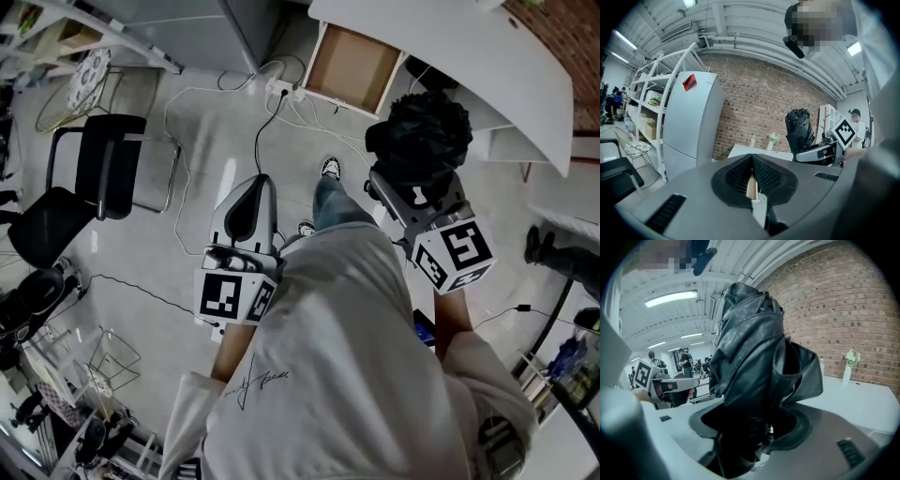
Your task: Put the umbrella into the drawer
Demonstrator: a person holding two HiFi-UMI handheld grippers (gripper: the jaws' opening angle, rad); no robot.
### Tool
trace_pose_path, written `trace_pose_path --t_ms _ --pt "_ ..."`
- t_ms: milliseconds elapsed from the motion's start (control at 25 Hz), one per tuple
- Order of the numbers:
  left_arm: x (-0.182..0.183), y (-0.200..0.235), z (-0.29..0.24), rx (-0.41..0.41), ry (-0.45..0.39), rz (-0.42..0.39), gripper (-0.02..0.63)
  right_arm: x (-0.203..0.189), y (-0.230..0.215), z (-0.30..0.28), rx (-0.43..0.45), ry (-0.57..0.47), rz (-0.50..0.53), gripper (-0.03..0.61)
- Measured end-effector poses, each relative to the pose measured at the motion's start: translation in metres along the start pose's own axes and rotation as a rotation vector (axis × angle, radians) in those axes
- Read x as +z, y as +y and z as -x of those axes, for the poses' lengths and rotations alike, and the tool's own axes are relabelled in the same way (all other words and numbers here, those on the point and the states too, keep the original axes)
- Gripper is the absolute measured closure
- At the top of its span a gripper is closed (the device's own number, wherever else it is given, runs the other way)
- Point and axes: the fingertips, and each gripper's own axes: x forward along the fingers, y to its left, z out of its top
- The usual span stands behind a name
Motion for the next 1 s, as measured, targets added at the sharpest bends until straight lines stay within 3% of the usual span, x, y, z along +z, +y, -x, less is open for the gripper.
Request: trace_pose_path --t_ms 280,600,1000 --pt "0.022 0.007 -0.08 -0.038 0.017 -0.039 0.604 0.013 -0.059 -0.032 -0.033 -0.005 -0.033 0.304" --pt "0.03 0.003 -0.153 -0.066 0.037 -0.042 0.604 0.014 -0.114 -0.06 -0.012 0.016 -0.058 0.304" --pt "0.023 0.0 -0.188 -0.042 0.066 -0.024 0.604 0.005 -0.145 -0.073 0.024 0.053 -0.057 0.304"
